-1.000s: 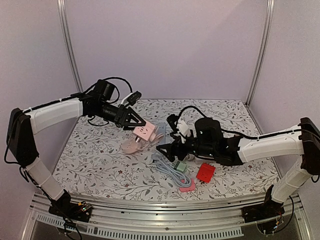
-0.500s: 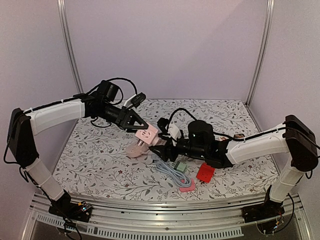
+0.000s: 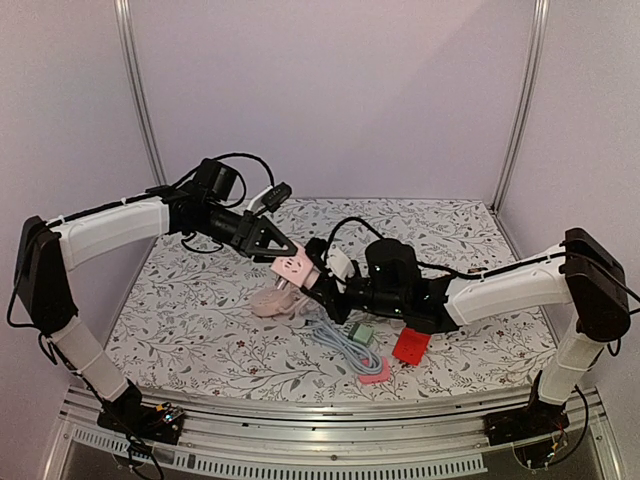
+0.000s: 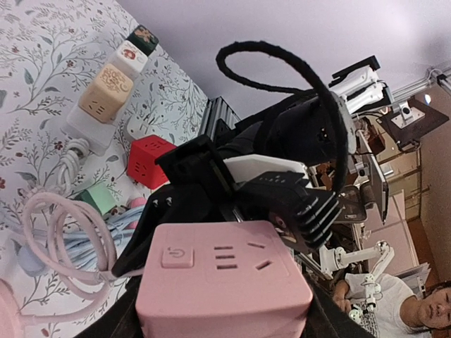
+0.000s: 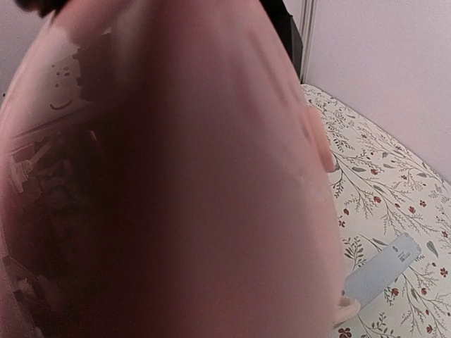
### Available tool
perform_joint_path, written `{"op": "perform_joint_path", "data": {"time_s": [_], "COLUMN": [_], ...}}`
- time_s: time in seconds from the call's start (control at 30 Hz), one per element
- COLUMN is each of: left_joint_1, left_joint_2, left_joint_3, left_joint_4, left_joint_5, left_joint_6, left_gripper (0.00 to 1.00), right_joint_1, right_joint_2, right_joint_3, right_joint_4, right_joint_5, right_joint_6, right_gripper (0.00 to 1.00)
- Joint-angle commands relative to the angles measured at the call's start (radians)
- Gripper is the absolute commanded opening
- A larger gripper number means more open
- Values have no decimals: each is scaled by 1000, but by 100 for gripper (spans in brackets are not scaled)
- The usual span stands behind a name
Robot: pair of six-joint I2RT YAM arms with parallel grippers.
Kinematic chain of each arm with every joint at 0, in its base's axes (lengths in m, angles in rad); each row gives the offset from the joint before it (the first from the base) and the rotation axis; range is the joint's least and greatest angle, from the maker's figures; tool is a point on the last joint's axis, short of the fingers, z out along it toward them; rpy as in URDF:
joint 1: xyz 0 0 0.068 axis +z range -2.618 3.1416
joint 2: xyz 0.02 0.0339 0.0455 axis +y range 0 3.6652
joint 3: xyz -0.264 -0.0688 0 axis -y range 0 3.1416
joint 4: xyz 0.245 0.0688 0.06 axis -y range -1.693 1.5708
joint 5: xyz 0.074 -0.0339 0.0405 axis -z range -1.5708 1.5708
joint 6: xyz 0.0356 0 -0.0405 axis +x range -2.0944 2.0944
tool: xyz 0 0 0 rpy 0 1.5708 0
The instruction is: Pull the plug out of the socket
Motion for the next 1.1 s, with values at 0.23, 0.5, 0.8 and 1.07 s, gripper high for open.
{"op": "perform_joint_path", "data": {"time_s": [0.23, 0.5, 0.8, 1.07], "left_joint_1": [19, -26, -119, -123], "left_joint_2": [-98, -156, -81, -73], "left_joint_3": [0, -26, -10, -14], "left_joint_4": [-15, -18, -43, -9], "left_joint_5": [-420, -597, -612, -570], "left_joint_6": [70, 115, 117, 90], "left_gripper": [98, 100, 99, 100], "right_joint_1": [0, 1, 1, 2], "right_joint_2": [-128, -139, -91, -42], "right_joint_3": [-28, 124, 234, 290], "right_joint_4": [-81, -443, -614, -665], "right_joint_5": [125, 279, 260, 240], "right_joint_6": [134, 156, 185, 187], "right_gripper": [0, 0, 0, 0]}}
